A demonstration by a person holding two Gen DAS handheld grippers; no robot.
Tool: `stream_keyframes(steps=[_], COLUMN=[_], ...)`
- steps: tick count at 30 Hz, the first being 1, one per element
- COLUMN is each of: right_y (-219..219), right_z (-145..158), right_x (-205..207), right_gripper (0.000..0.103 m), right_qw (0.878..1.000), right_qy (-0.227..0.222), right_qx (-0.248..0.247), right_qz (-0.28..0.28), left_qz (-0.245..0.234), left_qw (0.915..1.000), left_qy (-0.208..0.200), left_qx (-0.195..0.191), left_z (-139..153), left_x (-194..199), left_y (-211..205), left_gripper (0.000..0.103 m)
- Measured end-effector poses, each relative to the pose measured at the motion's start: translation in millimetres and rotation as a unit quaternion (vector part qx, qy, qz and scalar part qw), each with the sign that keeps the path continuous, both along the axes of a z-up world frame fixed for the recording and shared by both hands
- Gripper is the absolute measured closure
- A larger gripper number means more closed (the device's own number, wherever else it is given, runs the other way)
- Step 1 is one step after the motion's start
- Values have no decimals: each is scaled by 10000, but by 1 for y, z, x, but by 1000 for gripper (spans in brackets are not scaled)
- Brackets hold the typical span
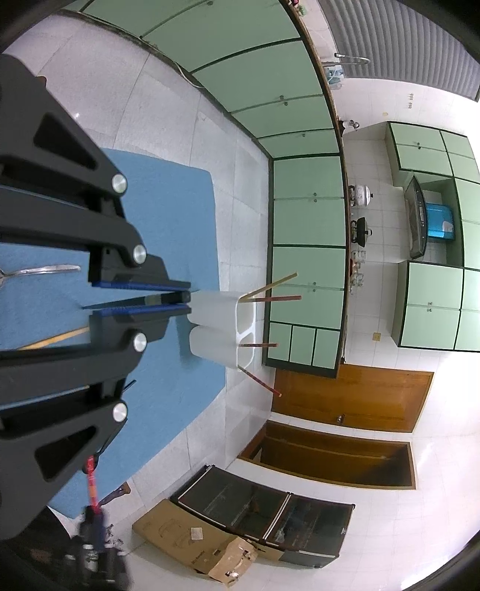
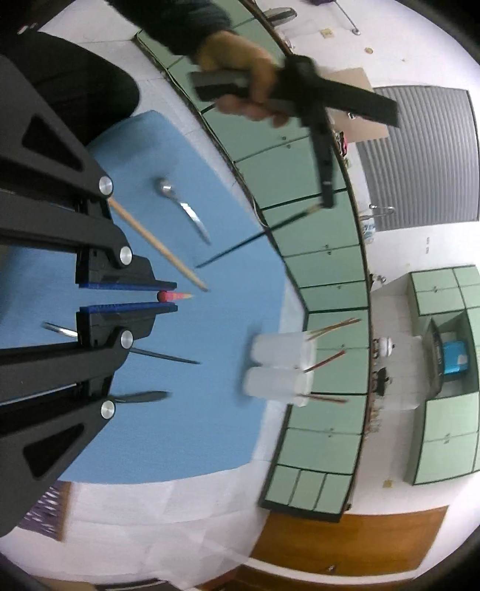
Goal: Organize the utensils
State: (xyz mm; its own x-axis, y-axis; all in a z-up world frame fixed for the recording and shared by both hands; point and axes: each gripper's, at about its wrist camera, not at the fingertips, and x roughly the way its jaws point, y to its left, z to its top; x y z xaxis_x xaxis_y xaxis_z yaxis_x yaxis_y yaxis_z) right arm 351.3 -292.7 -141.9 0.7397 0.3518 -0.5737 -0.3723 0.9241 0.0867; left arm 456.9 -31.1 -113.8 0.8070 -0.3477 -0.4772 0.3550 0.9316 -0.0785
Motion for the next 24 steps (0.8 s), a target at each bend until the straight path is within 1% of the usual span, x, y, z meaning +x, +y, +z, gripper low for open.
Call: stream_keyframes(steps=[2,7,11,16,18,21,24], right_y=[7,21,26,24,22,15,14], right_z=[15,39,48,64,74,93,115], right_x=[23,67,98,134,146,167,178], right_gripper=[97,97,97,97,97,97,97], right_qw=[9998,9989,9988,9989,9989,9989,9989], right_qy=[-57,-189,-145,-56,-45,-3,-61], right_qx=[-112,-282,-166,-10,18,57,-49], right_qz=[129,333,441,458,456,462,468], left_qz=[-22,-81,-120,-211,-281,-340,-441], left_qw=[10000,10000,9999,9995,9993,9994,9990], left_qy=[5,13,24,157,161,27,-77], left_qx=[-5,-8,-42,-177,-165,-58,-86], left_z=[0,1,1,5,10,23,41], left_x=[2,7,12,28,36,45,55], left_y=[1,3,4,9,7,0,-7], left_gripper=[97,97,97,97,97,97,97])
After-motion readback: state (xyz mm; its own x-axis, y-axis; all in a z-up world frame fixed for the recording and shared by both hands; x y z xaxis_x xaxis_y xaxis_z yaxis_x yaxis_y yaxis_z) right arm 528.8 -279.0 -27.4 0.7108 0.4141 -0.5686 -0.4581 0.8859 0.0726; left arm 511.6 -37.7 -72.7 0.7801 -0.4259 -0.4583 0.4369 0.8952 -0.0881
